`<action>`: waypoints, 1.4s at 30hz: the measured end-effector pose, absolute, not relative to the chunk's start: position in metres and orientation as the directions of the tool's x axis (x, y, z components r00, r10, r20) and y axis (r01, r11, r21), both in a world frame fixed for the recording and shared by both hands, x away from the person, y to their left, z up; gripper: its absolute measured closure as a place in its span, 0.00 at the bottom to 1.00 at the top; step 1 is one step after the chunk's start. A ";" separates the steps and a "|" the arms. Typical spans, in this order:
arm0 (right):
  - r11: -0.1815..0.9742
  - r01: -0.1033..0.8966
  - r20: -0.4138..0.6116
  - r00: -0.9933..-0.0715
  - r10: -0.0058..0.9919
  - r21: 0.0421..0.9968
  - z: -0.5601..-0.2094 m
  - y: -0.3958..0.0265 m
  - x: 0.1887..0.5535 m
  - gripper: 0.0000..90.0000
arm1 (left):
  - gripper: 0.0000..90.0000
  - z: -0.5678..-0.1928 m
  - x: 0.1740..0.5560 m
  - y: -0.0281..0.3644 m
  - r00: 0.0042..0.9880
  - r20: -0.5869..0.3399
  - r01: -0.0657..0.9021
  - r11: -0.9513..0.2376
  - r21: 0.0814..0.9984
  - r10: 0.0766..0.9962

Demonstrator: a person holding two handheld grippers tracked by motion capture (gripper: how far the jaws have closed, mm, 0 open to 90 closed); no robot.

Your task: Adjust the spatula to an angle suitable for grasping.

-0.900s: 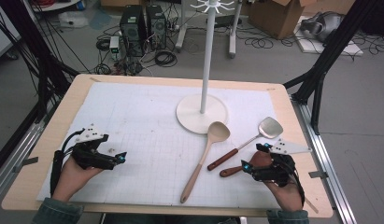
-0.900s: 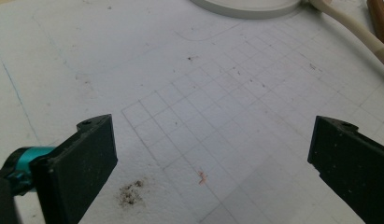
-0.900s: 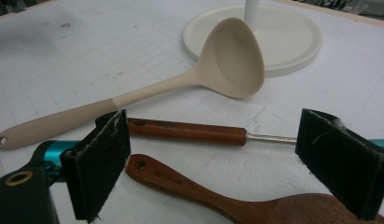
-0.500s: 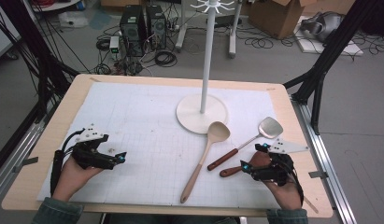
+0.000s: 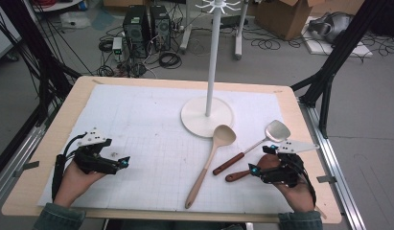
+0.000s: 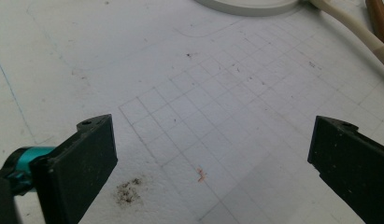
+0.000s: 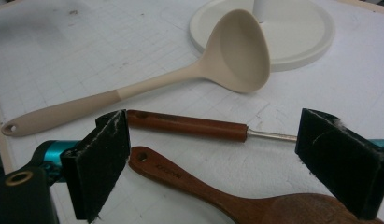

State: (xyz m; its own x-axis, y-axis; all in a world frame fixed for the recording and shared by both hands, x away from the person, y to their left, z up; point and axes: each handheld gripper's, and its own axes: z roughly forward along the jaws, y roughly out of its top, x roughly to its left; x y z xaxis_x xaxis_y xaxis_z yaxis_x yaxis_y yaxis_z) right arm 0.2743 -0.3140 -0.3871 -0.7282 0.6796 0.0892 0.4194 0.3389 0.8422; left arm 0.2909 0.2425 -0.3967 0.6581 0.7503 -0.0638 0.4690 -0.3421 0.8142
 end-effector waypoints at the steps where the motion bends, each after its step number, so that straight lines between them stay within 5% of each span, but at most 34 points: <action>1: 0.344 0.425 0.094 -0.732 0.674 0.837 -0.382 -0.315 0.278 0.11 | 0.02 -0.397 0.291 0.242 0.657 -0.067 0.470 -0.339 0.815 0.751; 13: 0.387 0.449 0.097 -0.744 0.661 0.805 -0.367 -0.320 0.297 0.11 | 0.02 -0.394 0.290 0.244 0.656 -0.059 0.462 -0.339 0.819 0.752; 16: 0.388 0.459 0.108 -0.744 0.659 0.799 -0.365 -0.319 0.303 0.20 | 0.02 -0.395 0.290 0.244 0.656 -0.059 0.464 -0.340 0.818 0.752; 24: 0.471 0.454 0.067 -0.770 0.635 0.756 -0.362 -0.311 0.317 0.21 | 0.02 -0.396 0.291 0.242 0.662 -0.059 0.465 -0.348 0.814 0.747; 42: 0.563 0.465 0.062 -0.805 0.590 0.683 -0.379 -0.307 0.342 0.46 | 0.02 -0.396 0.289 0.246 0.650 -0.063 0.470 -0.337 0.816 0.757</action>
